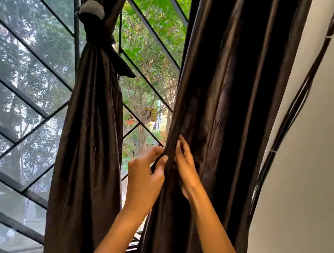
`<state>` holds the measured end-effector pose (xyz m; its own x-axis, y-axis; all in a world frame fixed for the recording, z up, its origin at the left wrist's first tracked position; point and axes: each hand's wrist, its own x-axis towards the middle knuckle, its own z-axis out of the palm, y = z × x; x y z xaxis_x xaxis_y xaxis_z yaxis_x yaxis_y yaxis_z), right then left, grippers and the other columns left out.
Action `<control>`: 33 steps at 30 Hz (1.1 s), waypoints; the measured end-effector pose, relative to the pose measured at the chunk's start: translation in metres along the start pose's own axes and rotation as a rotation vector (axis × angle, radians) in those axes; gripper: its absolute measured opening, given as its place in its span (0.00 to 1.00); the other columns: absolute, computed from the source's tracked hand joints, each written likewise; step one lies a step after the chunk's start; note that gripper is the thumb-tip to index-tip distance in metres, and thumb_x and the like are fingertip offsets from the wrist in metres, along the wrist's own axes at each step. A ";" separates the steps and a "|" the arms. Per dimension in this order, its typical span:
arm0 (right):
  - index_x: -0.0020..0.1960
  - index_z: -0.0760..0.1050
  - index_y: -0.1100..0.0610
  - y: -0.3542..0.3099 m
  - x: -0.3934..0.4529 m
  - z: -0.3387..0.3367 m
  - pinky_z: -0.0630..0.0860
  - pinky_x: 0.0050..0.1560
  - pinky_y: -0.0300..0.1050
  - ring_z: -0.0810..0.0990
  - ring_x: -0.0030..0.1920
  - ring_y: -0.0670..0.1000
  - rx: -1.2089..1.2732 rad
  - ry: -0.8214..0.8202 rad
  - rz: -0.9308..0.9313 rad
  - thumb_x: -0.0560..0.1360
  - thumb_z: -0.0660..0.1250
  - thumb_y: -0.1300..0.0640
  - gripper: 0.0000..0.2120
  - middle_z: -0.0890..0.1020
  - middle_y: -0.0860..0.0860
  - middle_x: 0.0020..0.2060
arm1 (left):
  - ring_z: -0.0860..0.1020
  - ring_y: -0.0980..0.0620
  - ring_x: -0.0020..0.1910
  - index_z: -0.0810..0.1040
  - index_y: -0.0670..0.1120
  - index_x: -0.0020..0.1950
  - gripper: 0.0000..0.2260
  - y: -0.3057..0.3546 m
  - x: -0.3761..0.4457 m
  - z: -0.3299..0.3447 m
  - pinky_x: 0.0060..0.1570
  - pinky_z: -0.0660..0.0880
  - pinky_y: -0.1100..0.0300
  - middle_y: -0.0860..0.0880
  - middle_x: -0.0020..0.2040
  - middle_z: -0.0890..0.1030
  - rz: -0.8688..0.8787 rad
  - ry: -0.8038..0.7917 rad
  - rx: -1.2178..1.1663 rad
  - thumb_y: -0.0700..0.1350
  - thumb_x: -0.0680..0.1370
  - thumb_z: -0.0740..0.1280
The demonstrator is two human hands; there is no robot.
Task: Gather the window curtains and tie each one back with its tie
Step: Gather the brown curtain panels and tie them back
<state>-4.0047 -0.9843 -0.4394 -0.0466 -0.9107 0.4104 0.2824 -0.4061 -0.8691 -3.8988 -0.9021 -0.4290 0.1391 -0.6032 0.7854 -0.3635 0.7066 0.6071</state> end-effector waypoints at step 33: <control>0.44 0.79 0.56 -0.022 -0.093 -0.039 0.70 0.33 0.31 0.75 0.31 0.46 -0.640 0.673 -0.744 0.66 0.70 0.76 0.16 0.78 0.50 0.38 | 0.73 0.41 0.22 0.85 0.45 0.48 0.08 0.032 -0.015 0.032 0.26 0.61 0.62 0.42 0.25 0.78 0.079 0.113 0.403 0.35 0.73 0.71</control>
<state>-4.0439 -0.8937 -0.4692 -0.5447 -0.2141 0.8108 -0.5476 -0.6414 -0.5373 -3.9417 -0.8818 -0.4251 0.1884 -0.4930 0.8494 -0.7052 0.5341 0.4664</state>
